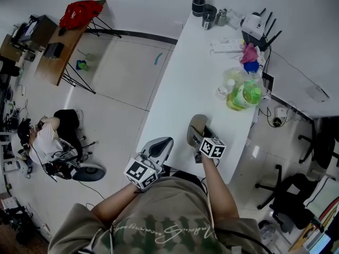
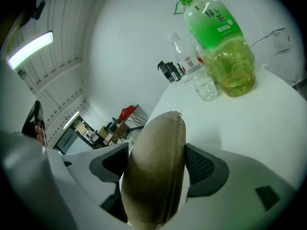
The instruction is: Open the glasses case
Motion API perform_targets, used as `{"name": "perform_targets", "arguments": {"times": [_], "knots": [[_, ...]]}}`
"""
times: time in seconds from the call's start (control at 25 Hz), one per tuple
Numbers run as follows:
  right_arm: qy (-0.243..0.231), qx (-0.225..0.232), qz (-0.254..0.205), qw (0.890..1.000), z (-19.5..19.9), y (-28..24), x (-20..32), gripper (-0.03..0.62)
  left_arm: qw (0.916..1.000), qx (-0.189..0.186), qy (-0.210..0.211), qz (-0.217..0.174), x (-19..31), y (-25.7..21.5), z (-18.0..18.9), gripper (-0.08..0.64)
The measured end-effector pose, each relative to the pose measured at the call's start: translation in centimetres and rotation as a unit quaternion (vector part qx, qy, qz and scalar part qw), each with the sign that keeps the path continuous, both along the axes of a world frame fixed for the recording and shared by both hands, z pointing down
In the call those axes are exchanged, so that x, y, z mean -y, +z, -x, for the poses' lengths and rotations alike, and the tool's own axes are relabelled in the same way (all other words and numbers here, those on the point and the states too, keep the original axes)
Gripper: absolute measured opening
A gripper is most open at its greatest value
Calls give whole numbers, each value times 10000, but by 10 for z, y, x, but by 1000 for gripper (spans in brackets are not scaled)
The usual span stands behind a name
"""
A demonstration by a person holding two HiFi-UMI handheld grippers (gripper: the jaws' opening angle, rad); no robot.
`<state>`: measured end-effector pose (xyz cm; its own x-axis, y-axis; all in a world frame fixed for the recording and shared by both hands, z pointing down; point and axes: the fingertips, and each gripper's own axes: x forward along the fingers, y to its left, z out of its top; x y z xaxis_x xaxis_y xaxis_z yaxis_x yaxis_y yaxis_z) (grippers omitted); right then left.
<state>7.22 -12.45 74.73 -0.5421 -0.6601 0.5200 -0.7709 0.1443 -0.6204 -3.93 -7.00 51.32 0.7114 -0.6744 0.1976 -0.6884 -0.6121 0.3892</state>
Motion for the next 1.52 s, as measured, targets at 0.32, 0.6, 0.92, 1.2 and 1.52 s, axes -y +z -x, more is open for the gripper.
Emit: {"name": "perform_targets", "arguments": {"times": [0.32, 0.6, 0.92, 1.2, 1.52], "knots": [[245, 696, -996, 9923, -7, -115, -23, 362, 9995, -45, 302, 69, -13, 7, -10, 6], [-79, 1250, -1835, 9750, 0, -204, -70, 362, 9991, -156, 374, 121, -21, 5, -9, 6], [-230, 1440, -2157, 9655, 0, -252, -90, 362, 9939, -415, 961, 359, -39, 7, -31, 6], [-622, 1153, -2099, 9689, 4, -253, -95, 362, 9829, -733, 1593, 565, -58, -2, -57, 9], [-616, 1092, -2138, 9688, 2, -252, -95, 362, 9799, -953, 1546, 824, -58, -2, -53, 107]]}}
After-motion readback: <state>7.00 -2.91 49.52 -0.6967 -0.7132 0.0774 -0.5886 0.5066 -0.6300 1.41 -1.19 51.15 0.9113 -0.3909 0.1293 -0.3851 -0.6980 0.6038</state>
